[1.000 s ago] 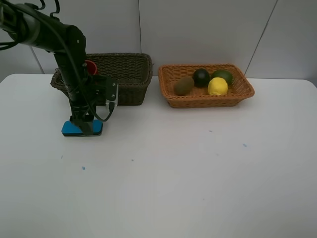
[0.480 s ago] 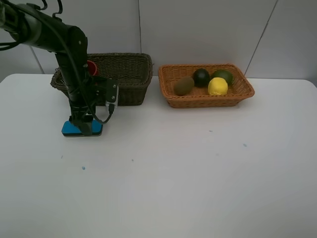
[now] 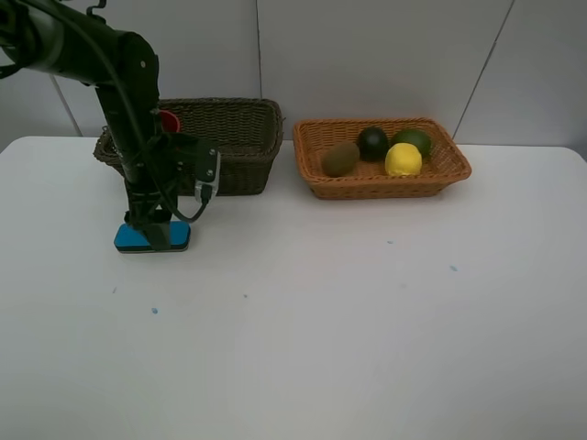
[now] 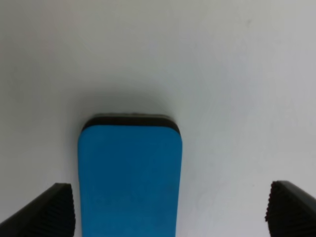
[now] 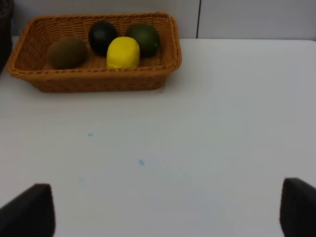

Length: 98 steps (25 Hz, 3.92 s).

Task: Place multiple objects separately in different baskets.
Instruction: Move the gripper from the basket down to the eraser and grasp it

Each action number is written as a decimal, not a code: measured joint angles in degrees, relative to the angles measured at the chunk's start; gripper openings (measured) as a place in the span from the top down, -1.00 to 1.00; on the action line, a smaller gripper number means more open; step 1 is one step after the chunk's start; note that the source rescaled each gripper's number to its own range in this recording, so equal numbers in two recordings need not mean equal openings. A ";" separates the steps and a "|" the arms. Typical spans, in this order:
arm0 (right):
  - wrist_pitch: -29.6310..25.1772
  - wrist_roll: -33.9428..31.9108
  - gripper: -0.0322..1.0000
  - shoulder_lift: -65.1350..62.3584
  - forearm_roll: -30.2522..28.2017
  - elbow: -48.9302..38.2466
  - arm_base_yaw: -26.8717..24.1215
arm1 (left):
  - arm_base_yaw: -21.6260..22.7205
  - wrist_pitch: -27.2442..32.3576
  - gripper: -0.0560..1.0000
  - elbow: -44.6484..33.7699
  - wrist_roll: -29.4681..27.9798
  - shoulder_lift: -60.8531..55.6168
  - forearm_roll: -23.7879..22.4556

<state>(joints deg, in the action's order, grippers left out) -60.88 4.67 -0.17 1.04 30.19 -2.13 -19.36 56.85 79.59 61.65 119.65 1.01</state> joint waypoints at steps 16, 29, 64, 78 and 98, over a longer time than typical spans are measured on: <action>0.00 0.00 -1.00 0.00 0.00 0.00 0.00 | 0.22 -6.67 -0.99 -5.94 0.43 -0.17 -1.32; 0.00 0.00 -1.00 0.00 0.00 0.00 0.00 | 0.89 -9.42 -0.99 -6.08 0.43 -0.22 -2.13; 0.00 0.00 -1.00 0.00 0.00 0.00 0.00 | 0.89 -12.02 -0.99 -6.08 0.43 1.00 -2.64; 0.00 0.00 -1.00 0.00 0.00 0.00 0.00 | 0.89 -11.91 -0.99 -6.08 0.43 2.08 -2.76; 0.00 0.00 -1.00 0.00 0.00 0.00 0.00 | 0.89 -10.45 -0.28 -6.08 0.43 2.08 -4.05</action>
<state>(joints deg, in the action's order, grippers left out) -60.88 4.67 -0.17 1.04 30.19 -2.13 -18.47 46.41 73.51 62.08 121.74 -3.04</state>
